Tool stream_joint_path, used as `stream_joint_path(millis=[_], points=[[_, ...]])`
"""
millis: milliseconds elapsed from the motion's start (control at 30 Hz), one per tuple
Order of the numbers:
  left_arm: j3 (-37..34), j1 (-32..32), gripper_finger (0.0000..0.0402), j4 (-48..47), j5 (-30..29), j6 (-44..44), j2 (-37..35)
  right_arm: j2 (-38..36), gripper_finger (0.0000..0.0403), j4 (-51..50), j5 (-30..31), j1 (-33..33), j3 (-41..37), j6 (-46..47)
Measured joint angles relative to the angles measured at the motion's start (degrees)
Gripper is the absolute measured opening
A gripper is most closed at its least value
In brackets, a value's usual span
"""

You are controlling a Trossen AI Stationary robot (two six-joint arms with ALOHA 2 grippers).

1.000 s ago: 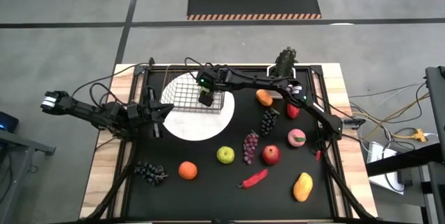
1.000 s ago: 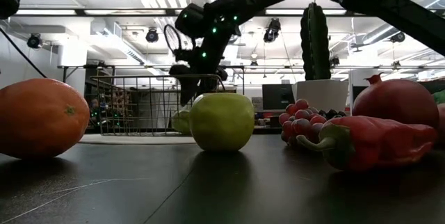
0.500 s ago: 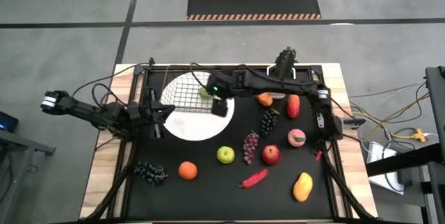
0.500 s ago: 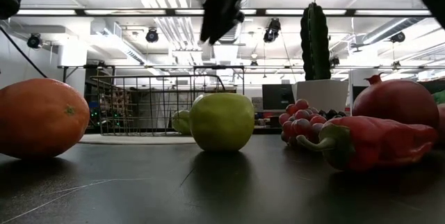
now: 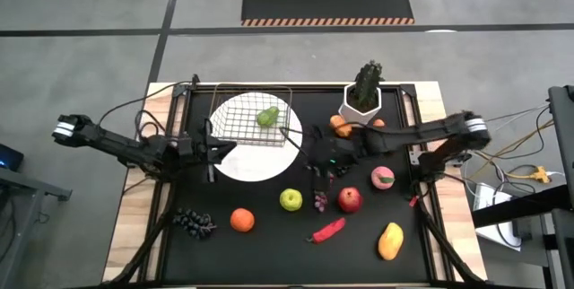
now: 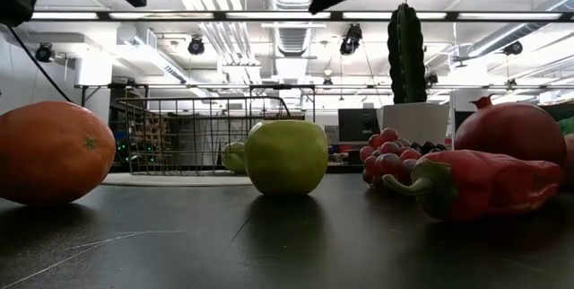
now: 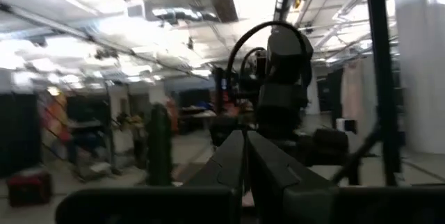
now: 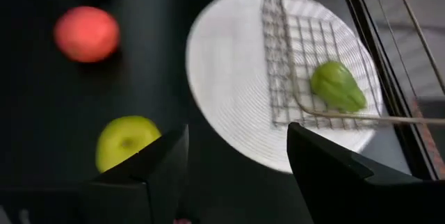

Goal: Build produce basket
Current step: Put the green apple in the gold wire basket

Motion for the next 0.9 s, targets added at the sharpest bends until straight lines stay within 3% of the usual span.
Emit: stream_joint_path(millis=[367,533,733,900], points=[[2.6,0.0,0.0002,0.3,4.9,-15.2,9.5,-12.8,0.0228,36.8,3.5,4.9,-27.4,-7.8],[6.3,0.0,0.0002,0.0,5.4,-15.7,15.3,-14.5,0.0228,55.8,1.5,5.3,-37.5,-12.9],[11.3,-0.1,0.0002,0.0,6.3,-15.6,21.3,-14.9,0.0228,67.1,-0.3,4.2,-45.6,-16.7],[15.0,-0.9,0.0002,-0.1,7.7,-15.7,27.0,-17.5,0.0228,68.7,-4.3,1.9,-50.2,-17.8]])
